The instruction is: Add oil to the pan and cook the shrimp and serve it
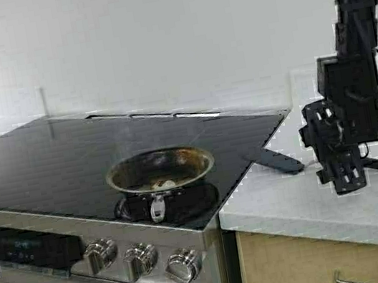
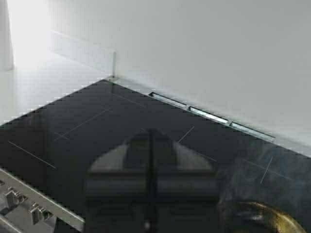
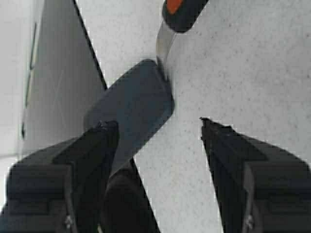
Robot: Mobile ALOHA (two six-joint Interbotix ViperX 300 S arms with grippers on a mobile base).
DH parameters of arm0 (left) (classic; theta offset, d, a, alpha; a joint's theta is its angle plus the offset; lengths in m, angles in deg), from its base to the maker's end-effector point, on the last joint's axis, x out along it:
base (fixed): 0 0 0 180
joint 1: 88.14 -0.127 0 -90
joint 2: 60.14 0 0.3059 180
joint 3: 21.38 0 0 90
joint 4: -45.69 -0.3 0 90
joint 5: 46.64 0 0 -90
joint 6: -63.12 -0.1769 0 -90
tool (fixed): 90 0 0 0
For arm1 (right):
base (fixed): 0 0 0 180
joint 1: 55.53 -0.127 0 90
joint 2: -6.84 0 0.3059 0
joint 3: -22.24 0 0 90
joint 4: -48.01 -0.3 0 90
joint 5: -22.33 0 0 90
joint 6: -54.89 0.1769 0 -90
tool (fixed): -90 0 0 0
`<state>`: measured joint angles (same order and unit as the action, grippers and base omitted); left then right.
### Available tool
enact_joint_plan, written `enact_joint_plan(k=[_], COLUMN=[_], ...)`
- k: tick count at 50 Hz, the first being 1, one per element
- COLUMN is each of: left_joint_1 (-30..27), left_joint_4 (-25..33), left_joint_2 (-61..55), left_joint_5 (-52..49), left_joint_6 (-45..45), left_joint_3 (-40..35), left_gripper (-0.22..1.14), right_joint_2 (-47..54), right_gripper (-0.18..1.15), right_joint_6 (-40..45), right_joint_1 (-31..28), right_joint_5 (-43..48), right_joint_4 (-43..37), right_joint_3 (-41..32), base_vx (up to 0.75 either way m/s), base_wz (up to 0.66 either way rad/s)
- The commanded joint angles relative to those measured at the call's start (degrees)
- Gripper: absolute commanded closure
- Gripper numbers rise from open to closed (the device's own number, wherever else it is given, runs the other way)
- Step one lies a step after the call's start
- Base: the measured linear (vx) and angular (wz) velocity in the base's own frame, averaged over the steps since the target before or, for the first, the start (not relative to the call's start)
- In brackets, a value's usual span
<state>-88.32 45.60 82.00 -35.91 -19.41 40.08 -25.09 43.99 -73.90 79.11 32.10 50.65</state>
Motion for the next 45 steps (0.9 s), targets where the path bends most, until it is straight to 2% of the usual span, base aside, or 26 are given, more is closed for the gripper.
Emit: enact_joint_plan(k=[1, 19, 45], left_joint_1=[0.0, 0.0, -0.09], left_joint_4=[0.0, 0.0, 0.0], left_joint_2=[-0.26, -0.26, -0.18], left_joint_5=[0.0, -0.09, -0.09], left_joint_6=[-0.35, -0.18, 0.0], left_joint_3=[-1.58, -1.58, -1.67], left_gripper=[0.89, 0.89, 0.89], right_joint_2=[0.0, 3.43, 6.68], right_gripper=[0.09, 0.09, 0.09], right_joint_6=[0.79, 1.14, 0.62], right_joint_1=[1.14, 2.02, 4.66], right_joint_5=[-0.09, -5.27, -7.12], right_joint_4=[2.46, 2.37, 0.7], right_joint_3=[-2.37, -9.05, -16.17], base_vx=[0.0, 0.0, 0.0], base_wz=[0.0, 0.0, 0.0])
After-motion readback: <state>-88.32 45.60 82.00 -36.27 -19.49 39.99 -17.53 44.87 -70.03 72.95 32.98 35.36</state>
